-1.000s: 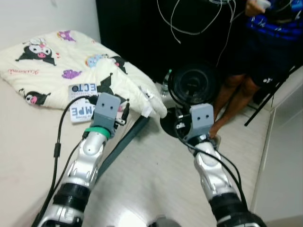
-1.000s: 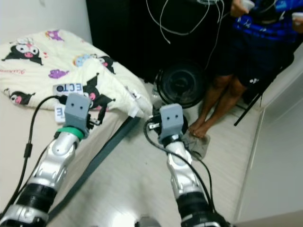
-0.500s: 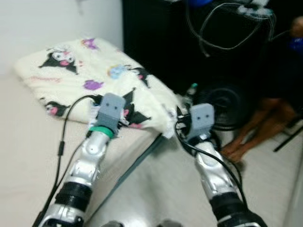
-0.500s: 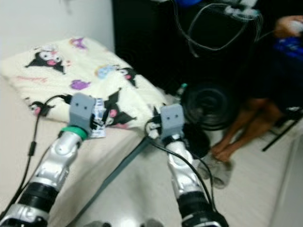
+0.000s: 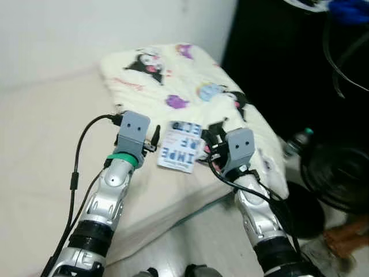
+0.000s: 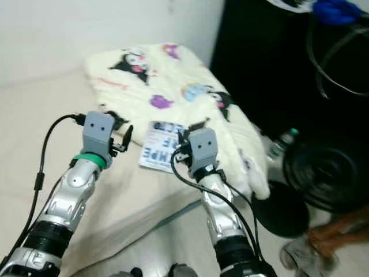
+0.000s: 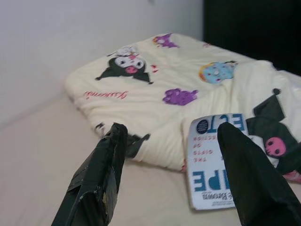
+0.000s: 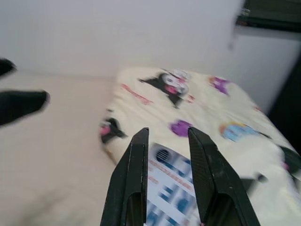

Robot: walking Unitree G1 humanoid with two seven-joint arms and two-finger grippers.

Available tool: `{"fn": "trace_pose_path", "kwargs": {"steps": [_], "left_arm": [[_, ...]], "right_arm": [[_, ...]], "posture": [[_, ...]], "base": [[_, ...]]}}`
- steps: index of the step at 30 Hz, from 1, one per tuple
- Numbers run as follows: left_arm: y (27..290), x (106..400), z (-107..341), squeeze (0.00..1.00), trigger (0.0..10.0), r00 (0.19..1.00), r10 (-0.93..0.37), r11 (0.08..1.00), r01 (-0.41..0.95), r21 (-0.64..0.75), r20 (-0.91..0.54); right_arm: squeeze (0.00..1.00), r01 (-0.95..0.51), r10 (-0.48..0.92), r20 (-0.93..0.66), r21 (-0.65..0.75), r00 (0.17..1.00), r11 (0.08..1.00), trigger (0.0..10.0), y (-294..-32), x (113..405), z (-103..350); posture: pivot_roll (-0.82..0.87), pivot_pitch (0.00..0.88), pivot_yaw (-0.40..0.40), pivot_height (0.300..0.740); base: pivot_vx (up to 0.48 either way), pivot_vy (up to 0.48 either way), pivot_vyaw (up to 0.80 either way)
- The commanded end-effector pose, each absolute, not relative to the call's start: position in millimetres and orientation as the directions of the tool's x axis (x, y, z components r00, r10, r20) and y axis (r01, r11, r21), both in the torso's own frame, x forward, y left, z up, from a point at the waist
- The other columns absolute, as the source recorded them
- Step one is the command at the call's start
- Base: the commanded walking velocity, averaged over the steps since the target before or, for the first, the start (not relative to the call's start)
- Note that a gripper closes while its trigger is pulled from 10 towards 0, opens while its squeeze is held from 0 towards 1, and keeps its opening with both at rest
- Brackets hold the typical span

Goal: Clean up the room

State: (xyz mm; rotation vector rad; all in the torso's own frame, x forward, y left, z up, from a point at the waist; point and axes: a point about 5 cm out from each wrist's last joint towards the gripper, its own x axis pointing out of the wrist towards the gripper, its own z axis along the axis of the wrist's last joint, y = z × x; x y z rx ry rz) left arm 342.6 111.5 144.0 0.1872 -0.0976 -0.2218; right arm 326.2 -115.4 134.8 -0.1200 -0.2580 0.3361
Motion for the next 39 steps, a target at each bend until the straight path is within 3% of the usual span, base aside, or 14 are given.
{"fn": "trace_pose_path", "kwargs": {"steps": [1,26,29,39], "left_arm": [[108,340,139,0.0,10.0,0.969,-0.244,0.953,0.23,0.195,0.049],[102,337,141,0.0,10.0,0.955,-0.287,0.938,0.266,0.224,0.068],[100,336,141,0.0,10.0,0.953,-0.295,0.934,0.27,0.236,0.077],[98,336,142,0.0,10.0,0.949,-0.306,0.931,0.28,0.233,0.081]], "right_arm": [[0.0,-0.338,0.363,0.208,-0.146,0.908,0.93,10.0,-115,322,130],[0.0,-0.35,0.363,0.201,-0.098,0.91,0.932,10.0,-117,320,129],[0.0,-0.28,0.29,0.191,-0.079,0.938,0.957,10.0,-123,324,128],[0.0,-0.279,0.285,0.194,-0.058,0.939,0.959,10.0,-126,324,129]], "posture": [[-0.12,0.058,0.027,0.723],[-0.13,0.06,0.032,0.723],[-0.13,0.058,0.032,0.723],[-0.13,0.053,0.036,0.723]], "base": [[0.0,0.0,0.78],[0.0,0.0,0.78],[0.0,-0.434,0.24],[0.0,-0.479,0.0]]}}
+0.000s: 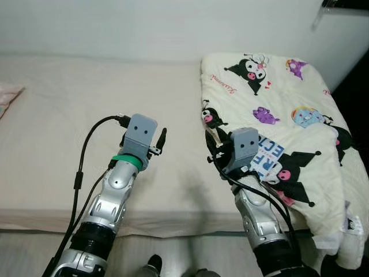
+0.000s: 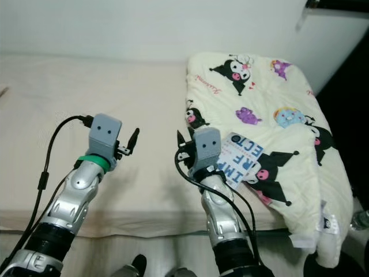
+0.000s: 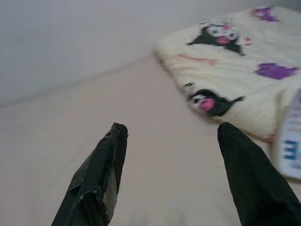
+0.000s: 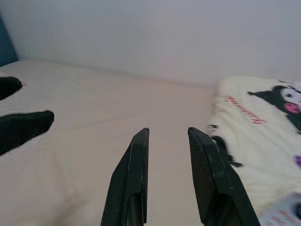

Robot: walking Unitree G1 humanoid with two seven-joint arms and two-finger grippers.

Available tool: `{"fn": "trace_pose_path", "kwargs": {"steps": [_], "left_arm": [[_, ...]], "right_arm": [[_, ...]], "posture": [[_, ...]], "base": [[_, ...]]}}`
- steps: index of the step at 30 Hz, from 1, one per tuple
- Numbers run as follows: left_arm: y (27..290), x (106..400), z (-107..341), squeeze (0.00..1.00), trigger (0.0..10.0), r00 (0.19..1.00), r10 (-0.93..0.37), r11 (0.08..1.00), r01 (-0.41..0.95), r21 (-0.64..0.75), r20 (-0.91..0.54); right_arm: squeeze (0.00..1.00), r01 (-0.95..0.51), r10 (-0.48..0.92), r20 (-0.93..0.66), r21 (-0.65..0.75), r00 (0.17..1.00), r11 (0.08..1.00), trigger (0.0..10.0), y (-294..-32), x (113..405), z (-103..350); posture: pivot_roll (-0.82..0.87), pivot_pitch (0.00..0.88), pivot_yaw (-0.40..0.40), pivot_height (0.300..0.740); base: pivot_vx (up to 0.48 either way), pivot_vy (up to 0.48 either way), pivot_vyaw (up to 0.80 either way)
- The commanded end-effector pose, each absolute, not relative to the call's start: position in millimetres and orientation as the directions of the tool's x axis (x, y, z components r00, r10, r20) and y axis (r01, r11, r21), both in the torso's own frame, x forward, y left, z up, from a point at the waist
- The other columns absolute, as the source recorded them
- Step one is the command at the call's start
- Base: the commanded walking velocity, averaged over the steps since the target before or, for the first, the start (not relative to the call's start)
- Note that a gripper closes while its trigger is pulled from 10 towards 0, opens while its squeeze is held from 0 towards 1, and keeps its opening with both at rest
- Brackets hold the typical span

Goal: Clean up the room

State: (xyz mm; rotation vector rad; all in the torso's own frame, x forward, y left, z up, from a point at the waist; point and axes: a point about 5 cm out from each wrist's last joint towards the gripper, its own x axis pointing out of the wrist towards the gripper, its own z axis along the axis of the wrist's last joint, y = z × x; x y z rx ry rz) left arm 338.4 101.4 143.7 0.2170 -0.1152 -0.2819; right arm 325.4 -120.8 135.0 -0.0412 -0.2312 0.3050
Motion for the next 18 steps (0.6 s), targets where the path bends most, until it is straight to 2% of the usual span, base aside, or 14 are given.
{"fn": "trace_pose_path", "kwargs": {"steps": [1,9,18], "left_arm": [[98.0,336.3,141.8,0.0,10.0,0.949,-0.306,0.931,0.28,0.233,0.081],[98.7,337.1,141.4,0.0,10.0,0.95,-0.304,0.931,0.279,0.234,0.077],[101.9,339.8,137.4,0.0,10.0,0.961,-0.275,0.939,0.259,0.228,0.041]], "right_arm": [[0.0,-0.279,0.285,0.194,-0.058,0.939,0.959,10.0,-125.7,324.3,128.6],[0.0,-0.279,0.285,0.193,-0.061,0.939,0.958,10.0,-124.8,324.9,128.7],[0.0,-0.281,0.286,0.192,-0.056,0.939,0.958,10.0,-124.0,324.4,128.2]], "posture": [[-0.13,0.053,0.036,0.723],[-0.13,0.05,0.037,0.723],[-0.13,0.054,0.042,0.723]], "base": [[0.0,-0.472,0.0],[0.0,-0.44,0.0],[0.0,0.0,0.0]]}}
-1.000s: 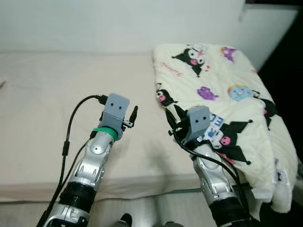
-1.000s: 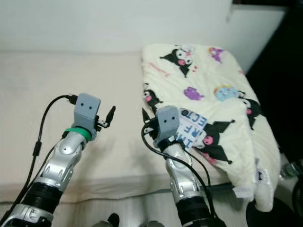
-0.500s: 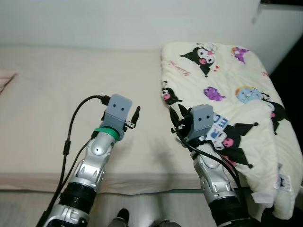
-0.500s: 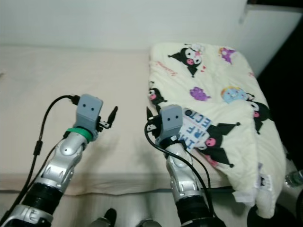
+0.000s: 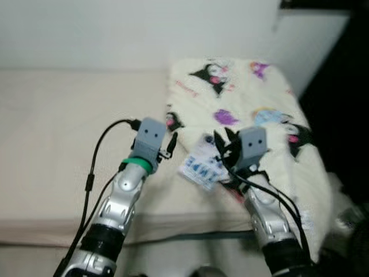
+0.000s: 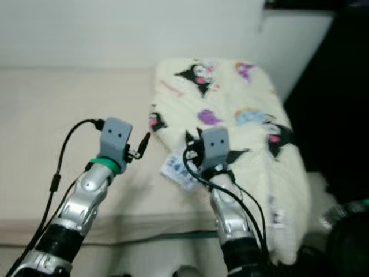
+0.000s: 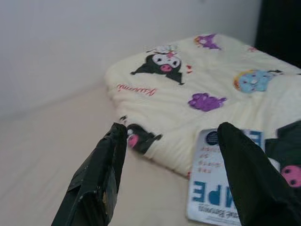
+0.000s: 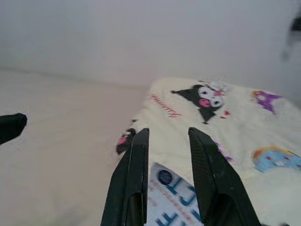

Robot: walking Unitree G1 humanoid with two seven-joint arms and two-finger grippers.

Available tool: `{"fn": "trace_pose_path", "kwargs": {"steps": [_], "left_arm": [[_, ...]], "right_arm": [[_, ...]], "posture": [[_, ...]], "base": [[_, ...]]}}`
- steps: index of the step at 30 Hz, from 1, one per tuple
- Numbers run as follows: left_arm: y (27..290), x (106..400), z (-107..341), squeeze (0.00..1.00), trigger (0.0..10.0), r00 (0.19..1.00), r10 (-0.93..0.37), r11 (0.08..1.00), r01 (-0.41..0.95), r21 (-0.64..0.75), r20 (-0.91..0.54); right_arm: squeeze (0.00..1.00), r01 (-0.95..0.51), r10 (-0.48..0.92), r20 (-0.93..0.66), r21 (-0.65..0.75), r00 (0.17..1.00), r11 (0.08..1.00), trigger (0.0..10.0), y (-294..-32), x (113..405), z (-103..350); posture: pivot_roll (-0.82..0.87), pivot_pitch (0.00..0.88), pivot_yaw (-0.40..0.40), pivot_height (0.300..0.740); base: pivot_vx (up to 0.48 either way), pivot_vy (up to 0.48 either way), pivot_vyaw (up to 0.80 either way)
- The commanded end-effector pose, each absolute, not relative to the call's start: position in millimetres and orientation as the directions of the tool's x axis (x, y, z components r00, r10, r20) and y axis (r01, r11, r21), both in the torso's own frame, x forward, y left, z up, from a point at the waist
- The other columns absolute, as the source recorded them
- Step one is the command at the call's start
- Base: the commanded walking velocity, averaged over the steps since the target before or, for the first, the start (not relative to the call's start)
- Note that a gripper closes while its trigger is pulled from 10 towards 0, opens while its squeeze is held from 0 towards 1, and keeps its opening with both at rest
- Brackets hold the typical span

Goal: Clean up the room

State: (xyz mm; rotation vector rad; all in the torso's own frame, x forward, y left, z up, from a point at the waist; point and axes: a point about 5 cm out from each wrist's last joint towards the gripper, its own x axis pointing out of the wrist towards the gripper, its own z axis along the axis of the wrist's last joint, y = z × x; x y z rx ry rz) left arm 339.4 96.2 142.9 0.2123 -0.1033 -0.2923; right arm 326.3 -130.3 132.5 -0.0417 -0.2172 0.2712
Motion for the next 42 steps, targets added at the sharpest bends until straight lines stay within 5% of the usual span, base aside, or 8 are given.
{"fn": "trace_pose_path", "kwargs": {"steps": [1,17,42], "left_arm": [[102,340,137,0.0,10.0,0.961,-0.274,0.938,0.258,0.23,0.039],[104,339,132,0.0,10.0,0.967,-0.255,0.938,0.243,0.246,0.018],[111,326,124,0.0,10.0,0.971,-0.24,0.941,0.228,0.251,0.016]], "right_arm": [[0.0,-0.281,0.287,0.192,-0.056,0.939,0.958,10.0,-124,324,128],[0.0,-0.198,0.204,0.153,-0.052,0.967,0.979,10.0,-134,326,120],[0.0,-0.142,0.138,0.135,0.023,0.981,0.99,10.0,-146,324,115]], "posture": [[-0.13,0.054,0.042,0.723],[-0.13,0.064,0.042,0.723],[-0.13,0.1,0.024,0.618]], "base": [[0.0,0.0,0.0],[0.0,0.0,0.0],[0.0,0.0,0.0]]}}
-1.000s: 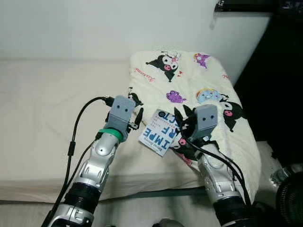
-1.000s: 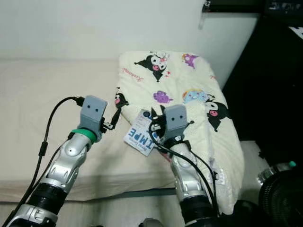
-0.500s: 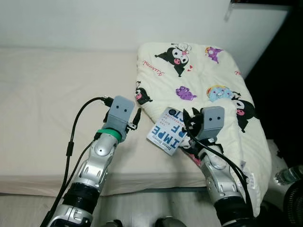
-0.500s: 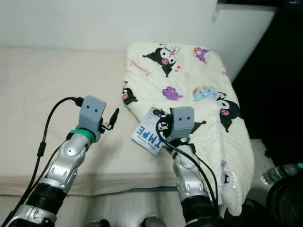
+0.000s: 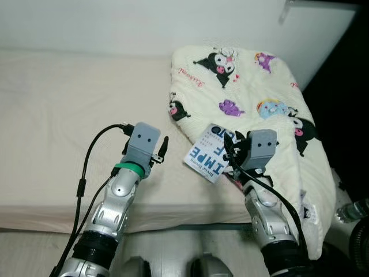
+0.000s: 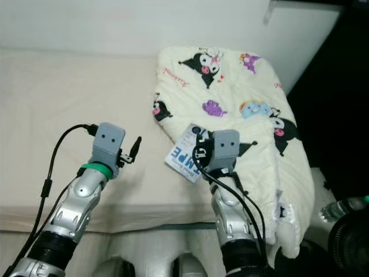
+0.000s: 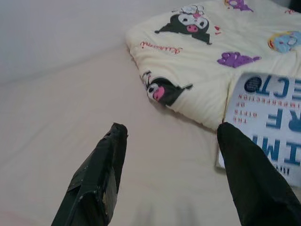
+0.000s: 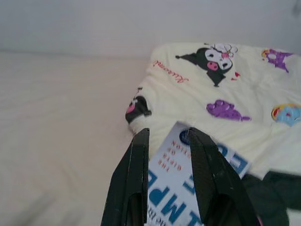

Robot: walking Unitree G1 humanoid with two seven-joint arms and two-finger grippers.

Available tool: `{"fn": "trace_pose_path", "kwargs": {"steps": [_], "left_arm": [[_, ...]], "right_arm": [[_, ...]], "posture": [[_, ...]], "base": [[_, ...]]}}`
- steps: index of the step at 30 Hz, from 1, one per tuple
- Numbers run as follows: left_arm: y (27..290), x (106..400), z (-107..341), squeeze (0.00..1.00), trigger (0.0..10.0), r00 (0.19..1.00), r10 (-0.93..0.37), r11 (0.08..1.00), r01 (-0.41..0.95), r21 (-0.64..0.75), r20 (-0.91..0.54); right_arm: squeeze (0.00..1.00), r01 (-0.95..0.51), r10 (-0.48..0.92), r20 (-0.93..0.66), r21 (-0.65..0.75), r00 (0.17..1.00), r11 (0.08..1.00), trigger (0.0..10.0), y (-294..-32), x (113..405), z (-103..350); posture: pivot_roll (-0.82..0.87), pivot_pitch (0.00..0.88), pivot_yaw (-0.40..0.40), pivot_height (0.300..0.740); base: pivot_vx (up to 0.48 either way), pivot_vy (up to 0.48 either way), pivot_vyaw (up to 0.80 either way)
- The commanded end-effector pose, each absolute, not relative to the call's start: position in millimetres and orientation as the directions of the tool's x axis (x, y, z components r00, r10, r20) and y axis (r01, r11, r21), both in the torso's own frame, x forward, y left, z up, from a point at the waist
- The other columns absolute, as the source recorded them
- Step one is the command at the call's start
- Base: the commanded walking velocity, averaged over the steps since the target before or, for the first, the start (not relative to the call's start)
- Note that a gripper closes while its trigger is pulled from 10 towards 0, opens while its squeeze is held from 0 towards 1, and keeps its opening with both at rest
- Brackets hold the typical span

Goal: Clean up the room

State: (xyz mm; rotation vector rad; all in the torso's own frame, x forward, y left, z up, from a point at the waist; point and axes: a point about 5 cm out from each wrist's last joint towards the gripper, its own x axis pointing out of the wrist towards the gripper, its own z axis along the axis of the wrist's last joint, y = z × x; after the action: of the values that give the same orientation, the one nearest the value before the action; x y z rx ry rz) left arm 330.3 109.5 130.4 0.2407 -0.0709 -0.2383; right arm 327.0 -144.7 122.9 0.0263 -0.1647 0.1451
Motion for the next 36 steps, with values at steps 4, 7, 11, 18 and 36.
{"fn": "trace_pose_path", "kwargs": {"steps": [4,7,11,18,36], "left_arm": [[111,327,125,0.0,10.0,0.971,-0.239,0.94,0.227,0.253,0.017],[112,327,125,0.0,10.0,0.971,-0.24,0.94,0.227,0.254,0.018],[113,327,127,0.0,10.0,0.97,-0.242,0.939,0.229,0.258,0.018],[116,324,128,0.0,10.0,0.97,-0.243,0.937,0.23,0.265,0.016],[125,313,129,0.0,10.0,0.974,-0.228,0.934,0.217,0.285,0.004]], "right_arm": [[0.0,-0.143,0.138,0.137,0.027,0.981,0.989,10.0,-145,325,116],[0.0,-0.143,0.138,0.137,0.029,0.981,0.989,10.0,-145,325,116],[0.0,-0.14,0.13,0.143,0.064,0.981,0.988,10.0,-148,325,117],[0.0,-0.185,0.159,0.157,0.168,0.975,0.968,10.0,-152,330,122],[1.0,-0.141,0.13,0.057,0.447,0.99,0.883,10.0,-174,345,104]], "posture": [[-0.13,0.101,0.03,0.603],[-0.13,0.102,0.031,0.598],[-0.12,0.108,0.038,0.584],[-0.11,0.122,0.039,0.584],[-0.04,0.177,0.044,0.584]], "base": [[0.0,0.0,0.0],[0.0,0.0,0.0],[0.0,0.0,0.0],[0.0,0.0,0.0],[0.0,0.0,0.0]]}}
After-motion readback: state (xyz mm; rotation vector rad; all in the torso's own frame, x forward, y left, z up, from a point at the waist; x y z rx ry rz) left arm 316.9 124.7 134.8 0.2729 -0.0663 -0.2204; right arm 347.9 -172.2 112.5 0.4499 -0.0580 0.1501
